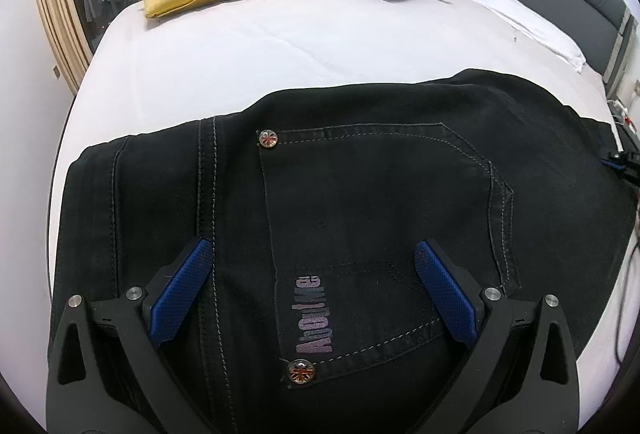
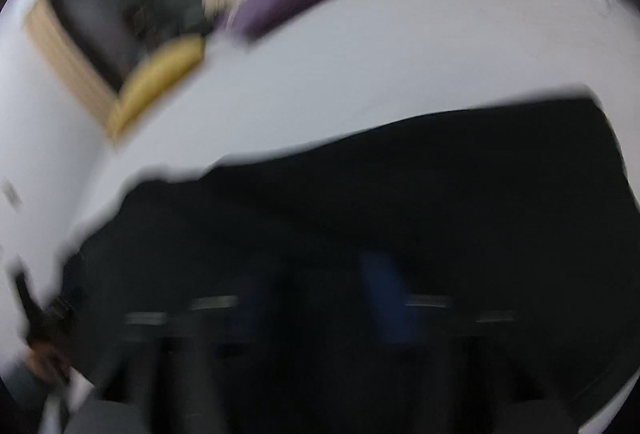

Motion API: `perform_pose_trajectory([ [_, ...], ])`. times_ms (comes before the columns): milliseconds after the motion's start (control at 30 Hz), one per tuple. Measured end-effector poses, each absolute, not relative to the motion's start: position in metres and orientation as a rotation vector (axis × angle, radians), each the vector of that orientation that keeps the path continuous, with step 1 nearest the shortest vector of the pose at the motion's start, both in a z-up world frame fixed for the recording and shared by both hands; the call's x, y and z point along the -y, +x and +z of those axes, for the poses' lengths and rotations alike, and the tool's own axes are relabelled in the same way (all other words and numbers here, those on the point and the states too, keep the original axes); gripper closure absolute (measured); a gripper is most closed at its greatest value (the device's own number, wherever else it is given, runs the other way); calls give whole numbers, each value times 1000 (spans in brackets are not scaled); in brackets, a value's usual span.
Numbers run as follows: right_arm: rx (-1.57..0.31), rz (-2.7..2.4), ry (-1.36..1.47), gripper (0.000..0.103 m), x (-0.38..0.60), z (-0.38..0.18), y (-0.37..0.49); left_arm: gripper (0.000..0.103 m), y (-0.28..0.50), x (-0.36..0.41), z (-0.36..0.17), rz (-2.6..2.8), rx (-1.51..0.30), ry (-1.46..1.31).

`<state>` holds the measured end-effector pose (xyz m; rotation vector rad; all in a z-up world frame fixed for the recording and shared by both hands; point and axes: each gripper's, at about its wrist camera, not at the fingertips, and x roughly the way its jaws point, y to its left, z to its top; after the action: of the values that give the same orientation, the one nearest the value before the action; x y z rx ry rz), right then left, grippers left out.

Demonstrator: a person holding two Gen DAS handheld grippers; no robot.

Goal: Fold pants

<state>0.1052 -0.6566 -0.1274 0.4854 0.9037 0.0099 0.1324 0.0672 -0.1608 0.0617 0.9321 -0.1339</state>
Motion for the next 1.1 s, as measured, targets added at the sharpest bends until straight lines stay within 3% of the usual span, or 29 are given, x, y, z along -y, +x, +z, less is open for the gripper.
perform_pose_trajectory([
  [33, -889, -86, 495, 86, 676, -120, 98, 0, 132, -67, -161, -131, -933, 63],
  [67, -872, -172, 490, 65, 689, -110, 93, 0, 133, -67, -161, -127, -935, 66],
  [100, -845, -231, 507, 55, 701, -99, 84, 0, 134, -66, -162, -123, -937, 71],
  [167, -743, -93, 604, 55, 706, -78, 64, 0, 135, -65, -163, -116, -939, 77],
  [267, -715, 119, 628, 34, 676, -69, 46, 0, 136, -65, -163, -110, -938, 79],
  [367, -837, 126, 584, 33, 665, -112, 46, 0, 137, -65, -163, -110, -941, 79],
  [400, -881, 68, 592, 46, 665, -126, 51, 0, 137, -65, -163, -110, -943, 79],
  [467, -842, -6, 684, 84, 697, -139, 43, 0, 138, -65, -163, -108, -948, 80],
  [533, -825, -158, 654, 88, 713, -130, 37, 0, 139, -65, -163, -106, -947, 81],
  [567, -826, -262, 599, 87, 719, -122, 34, 0, 138, -64, -164, -105, -946, 81],
  [667, -786, -471, 488, 35, 722, -88, 17, 0, 138, -63, -164, -102, -942, 81],
  [800, -677, -318, 666, 24, 721, -72, -19, 0, 138, -63, -165, -100, -937, 80],
  [1100, -715, -347, 964, 26, 741, -132, -16, 0, 136, -65, -165, -104, -933, 76],
])
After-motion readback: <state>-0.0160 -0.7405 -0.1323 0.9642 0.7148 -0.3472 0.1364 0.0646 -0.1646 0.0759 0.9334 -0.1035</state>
